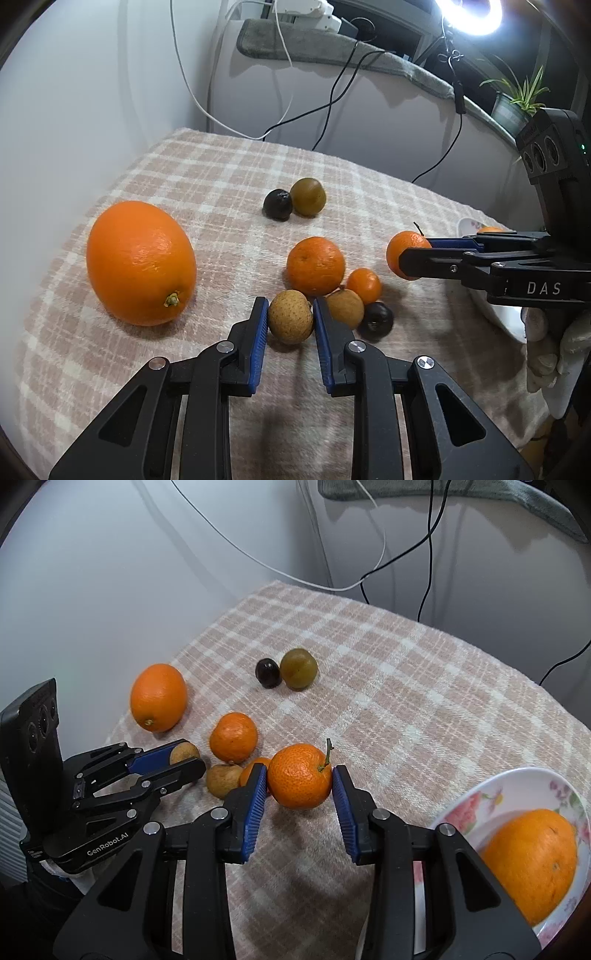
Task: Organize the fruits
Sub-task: 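Carry the tangerine and longan over the plate with both grippers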
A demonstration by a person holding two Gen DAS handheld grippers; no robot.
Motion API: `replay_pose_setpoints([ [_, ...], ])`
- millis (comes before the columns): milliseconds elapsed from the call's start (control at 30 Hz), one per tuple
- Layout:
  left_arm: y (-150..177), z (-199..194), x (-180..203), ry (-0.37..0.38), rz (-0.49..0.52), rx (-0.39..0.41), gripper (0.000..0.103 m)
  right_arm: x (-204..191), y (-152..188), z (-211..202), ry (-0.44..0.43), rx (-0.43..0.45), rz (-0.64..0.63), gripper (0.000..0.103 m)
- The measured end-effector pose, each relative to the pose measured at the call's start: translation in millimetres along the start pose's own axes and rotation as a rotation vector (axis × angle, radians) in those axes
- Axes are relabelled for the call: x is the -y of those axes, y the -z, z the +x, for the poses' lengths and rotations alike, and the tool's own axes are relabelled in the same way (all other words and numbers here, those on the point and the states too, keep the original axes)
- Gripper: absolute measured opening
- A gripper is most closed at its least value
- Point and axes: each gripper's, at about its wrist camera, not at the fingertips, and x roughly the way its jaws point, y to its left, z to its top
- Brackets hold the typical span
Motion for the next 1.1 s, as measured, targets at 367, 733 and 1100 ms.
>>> replay_pose_setpoints([
  [367,1,-28,20,0.028,0.018,0.048,0.023,0,21,-46,-0.007,0.077,-0.005,0.038],
  [733,3,-39,60,0.093,0.075,0.066,0.023,26,57,-98,0.031,0.149,0.044,0.038],
  [1100,2,-31,110,0.171,0.144,0.049,0.023,58,91,-127,0.085,0.183,0.093,0.038],
])
